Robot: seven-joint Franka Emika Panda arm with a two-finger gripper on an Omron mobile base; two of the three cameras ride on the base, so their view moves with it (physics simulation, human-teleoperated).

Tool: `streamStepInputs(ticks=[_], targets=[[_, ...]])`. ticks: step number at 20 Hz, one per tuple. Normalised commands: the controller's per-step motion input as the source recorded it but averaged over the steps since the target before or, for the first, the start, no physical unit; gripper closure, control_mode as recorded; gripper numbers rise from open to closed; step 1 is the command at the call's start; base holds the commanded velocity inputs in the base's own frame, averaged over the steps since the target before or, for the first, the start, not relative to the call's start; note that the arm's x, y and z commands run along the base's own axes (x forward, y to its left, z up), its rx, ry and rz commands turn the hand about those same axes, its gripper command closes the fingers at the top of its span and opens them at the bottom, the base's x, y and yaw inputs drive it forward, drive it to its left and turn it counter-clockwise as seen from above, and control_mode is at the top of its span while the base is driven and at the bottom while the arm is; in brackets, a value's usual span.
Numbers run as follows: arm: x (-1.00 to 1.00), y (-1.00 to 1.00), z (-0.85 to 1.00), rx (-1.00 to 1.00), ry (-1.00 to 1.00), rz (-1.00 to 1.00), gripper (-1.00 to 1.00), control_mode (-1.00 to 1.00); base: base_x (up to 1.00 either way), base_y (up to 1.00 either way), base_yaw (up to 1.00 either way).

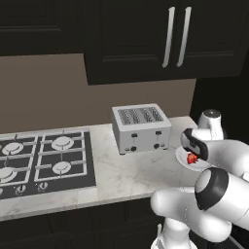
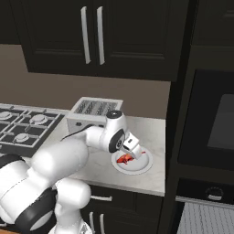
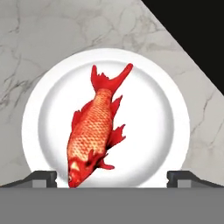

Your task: Place the fish on the rack of the oven, and slide the rack back inside. Close the oven door.

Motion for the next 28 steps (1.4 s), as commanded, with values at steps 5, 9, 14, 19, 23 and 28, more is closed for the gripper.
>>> streamStepInputs(ticks=[5,9,14,19,23,28], targets=[[0.22,0.00,-0.30,0.01,0.00,0.00,-1.00,-1.00,0.00,0.00,0.00],[0.20,0.00,-0.30,0.01,0.00,0.00,-1.00,-1.00,0.00,0.00,0.00],[0.22,-0.09,-0.29,0.02,0.00,0.00,-1.00,-1.00,0.00,0.00,0.00],[0.26,-0.11,-0.26,0.03,0.00,0.00,-1.00,-1.00,0.00,0.00,0.00],[0.21,-0.14,-0.25,0.02,0.00,0.00,-1.00,-1.00,0.00,0.00,0.00],[0.12,-0.07,-0.31,0.01,0.00,0.00,1.00,-1.00,0.00,0.00,0.00]])
